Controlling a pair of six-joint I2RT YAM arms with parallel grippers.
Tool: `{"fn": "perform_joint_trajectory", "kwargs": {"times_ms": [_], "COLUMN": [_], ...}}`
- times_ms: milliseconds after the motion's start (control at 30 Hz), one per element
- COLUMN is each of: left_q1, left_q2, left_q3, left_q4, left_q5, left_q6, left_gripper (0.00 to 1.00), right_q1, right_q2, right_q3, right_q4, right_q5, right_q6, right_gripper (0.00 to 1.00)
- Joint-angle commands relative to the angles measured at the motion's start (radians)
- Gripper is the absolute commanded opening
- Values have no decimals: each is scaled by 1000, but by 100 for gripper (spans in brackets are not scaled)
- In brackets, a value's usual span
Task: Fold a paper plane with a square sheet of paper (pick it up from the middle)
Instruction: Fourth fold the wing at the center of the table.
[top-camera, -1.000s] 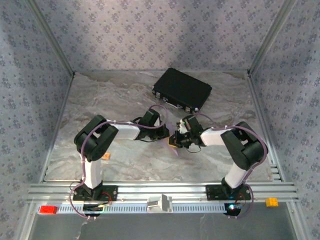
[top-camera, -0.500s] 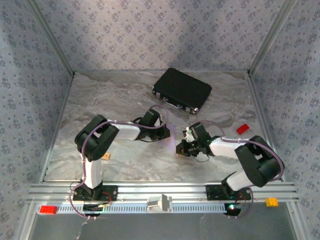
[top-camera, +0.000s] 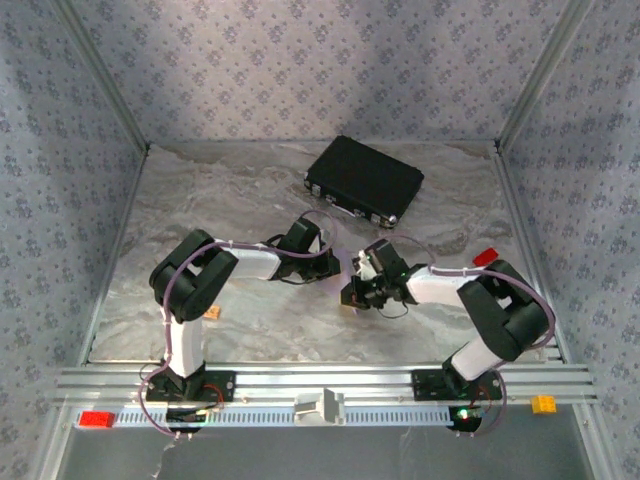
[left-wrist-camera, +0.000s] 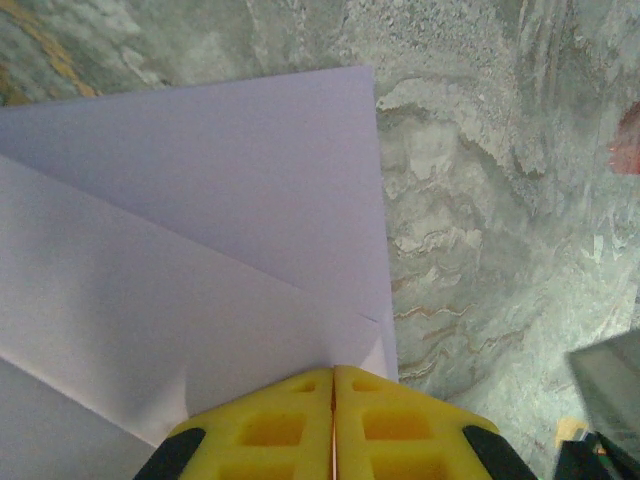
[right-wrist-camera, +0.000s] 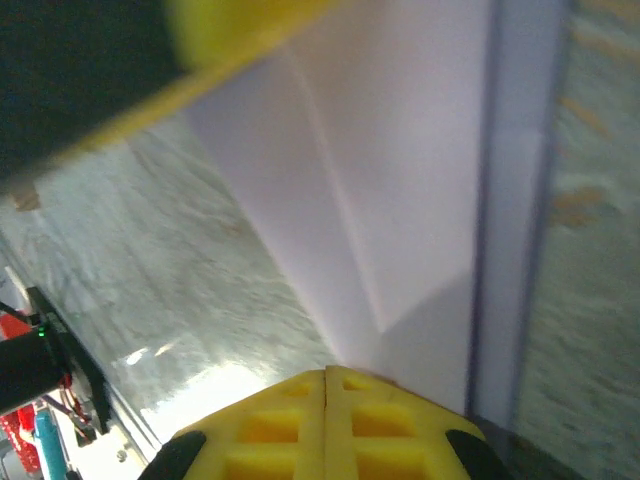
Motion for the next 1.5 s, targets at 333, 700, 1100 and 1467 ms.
{"fn": "perform_joint_trajectory", "kwargs": {"times_ms": [333, 700, 1100, 1467], "left_q1": [13, 10, 16, -21], "left_q2": [43, 31, 10, -68], "left_q3": [-25, -21, 32, 57], "left_q4": [-67, -70, -102, -98], "left_q5": [-28, -22, -5, 18], "left_q6": [14, 15, 44, 19], "left_gripper": [8, 8, 10, 0], "right_q1": [-33, -56, -51, -61], "right_q2": [-193, -171, 10, 5], "right_q3": [-250, -8, -76, -94], "right_q4": [43, -78, -23, -25], "right_q5": [-33, 2, 57, 62], "right_q6": [86, 16, 76, 87], "right_gripper": [2, 3, 0, 0]}}
